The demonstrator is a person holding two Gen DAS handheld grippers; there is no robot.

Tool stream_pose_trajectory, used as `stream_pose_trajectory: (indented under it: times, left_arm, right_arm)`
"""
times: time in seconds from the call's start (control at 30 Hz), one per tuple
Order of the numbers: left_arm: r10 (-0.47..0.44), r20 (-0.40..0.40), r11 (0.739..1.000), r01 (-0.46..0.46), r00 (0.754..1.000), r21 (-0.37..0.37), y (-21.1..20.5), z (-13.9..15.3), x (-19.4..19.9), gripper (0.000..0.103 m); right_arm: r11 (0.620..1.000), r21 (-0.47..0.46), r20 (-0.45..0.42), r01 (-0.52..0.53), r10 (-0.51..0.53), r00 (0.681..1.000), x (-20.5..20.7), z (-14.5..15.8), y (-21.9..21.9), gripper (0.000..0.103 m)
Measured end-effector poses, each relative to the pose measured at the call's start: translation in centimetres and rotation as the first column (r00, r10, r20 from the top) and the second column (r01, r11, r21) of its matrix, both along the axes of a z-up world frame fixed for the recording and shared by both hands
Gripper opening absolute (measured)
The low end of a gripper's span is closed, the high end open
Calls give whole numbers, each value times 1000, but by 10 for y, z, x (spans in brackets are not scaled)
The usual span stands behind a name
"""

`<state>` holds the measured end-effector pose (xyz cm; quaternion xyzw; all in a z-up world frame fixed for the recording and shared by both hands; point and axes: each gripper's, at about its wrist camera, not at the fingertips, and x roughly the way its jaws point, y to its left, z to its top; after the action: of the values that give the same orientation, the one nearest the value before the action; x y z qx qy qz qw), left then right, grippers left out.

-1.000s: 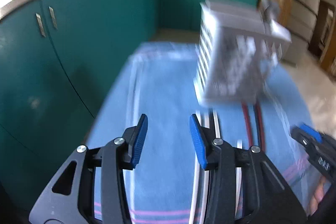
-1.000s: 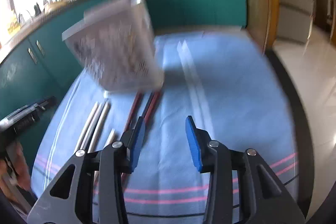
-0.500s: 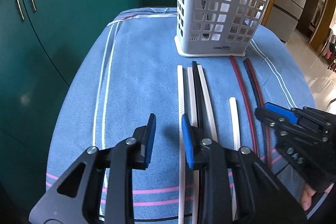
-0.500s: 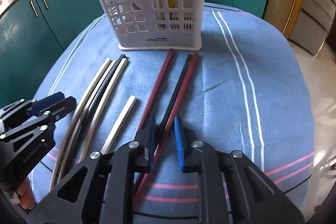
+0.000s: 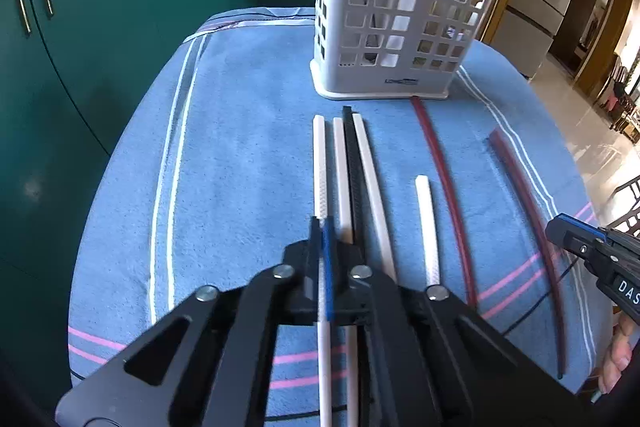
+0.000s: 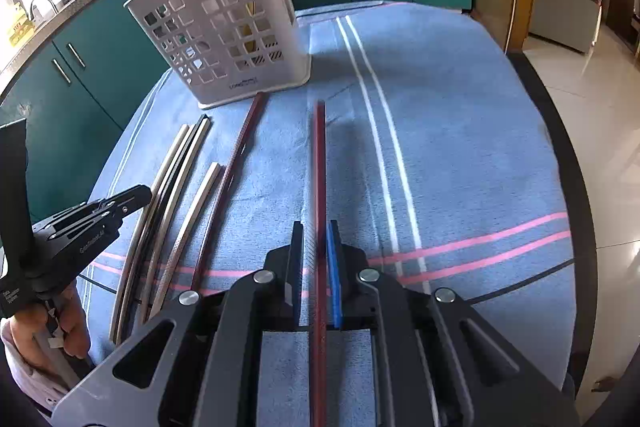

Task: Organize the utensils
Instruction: 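Grasp a dark red chopstick with the right tool while the left tool grasps a white chopstick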

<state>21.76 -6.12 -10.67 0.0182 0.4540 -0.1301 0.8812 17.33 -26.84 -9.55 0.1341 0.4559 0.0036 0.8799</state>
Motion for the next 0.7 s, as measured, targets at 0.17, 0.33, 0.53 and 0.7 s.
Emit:
stream_pose_trajectory:
  times: [0.17, 0.33, 0.53, 0.7]
  left_arm:
    - [-5, 8, 999, 6, 1000, -36, 7, 11, -13, 0]
    - [16, 12, 1000, -16, 1000, -18, 13, 14, -10, 0]
    - [16, -33, 999, -17, 999, -35, 11, 3, 13, 0]
    - [4, -51, 999, -7, 999, -47, 4, 0, 34, 11]
  right_arm:
    - [1000, -12, 8, 16, -16, 1000, -7, 8, -3, 14]
    - [993, -87, -28, 75, -78, 997, -2, -6, -7, 20]
    - [993, -94, -42, 70, -74, 996, -3, -11, -5, 20]
    - [989, -137, -41, 55, -61, 997, 12, -12, -2, 20]
